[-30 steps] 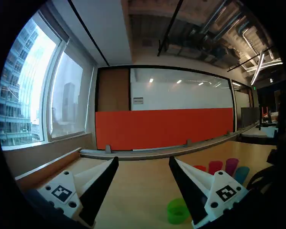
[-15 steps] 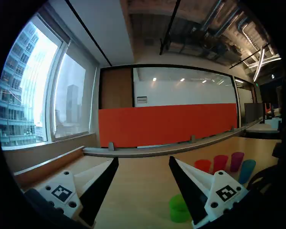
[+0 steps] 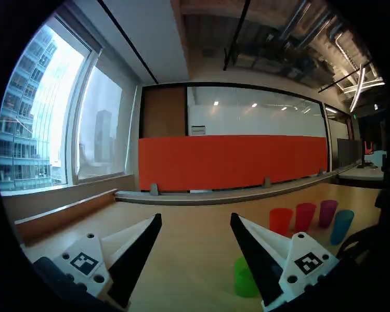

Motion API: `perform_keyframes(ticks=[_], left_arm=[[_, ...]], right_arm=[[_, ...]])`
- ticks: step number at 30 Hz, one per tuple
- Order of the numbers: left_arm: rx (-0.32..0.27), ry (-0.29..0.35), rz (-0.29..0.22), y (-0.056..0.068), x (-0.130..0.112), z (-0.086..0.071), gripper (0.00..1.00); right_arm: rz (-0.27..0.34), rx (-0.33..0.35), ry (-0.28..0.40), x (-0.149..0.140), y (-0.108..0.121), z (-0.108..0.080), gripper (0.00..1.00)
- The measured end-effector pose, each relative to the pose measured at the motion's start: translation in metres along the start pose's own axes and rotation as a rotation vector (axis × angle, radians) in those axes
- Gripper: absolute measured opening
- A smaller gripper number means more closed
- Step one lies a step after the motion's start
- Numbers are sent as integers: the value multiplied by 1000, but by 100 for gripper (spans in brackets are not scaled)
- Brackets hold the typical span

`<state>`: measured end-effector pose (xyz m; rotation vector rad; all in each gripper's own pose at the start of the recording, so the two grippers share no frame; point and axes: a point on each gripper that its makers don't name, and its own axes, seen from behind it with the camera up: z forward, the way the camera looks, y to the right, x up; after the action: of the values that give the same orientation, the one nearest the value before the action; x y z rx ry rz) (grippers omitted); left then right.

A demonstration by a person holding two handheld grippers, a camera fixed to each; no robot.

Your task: Pour water

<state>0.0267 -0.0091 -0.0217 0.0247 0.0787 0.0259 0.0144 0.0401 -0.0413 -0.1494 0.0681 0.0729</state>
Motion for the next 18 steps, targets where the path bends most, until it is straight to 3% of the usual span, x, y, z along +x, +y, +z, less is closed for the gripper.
perform_keyframes(ticks=[18], left_arm=[[13, -26, -37, 3, -26, 4, 99]], right_arm=[[-5, -8, -9, -2, 3, -1, 100]])
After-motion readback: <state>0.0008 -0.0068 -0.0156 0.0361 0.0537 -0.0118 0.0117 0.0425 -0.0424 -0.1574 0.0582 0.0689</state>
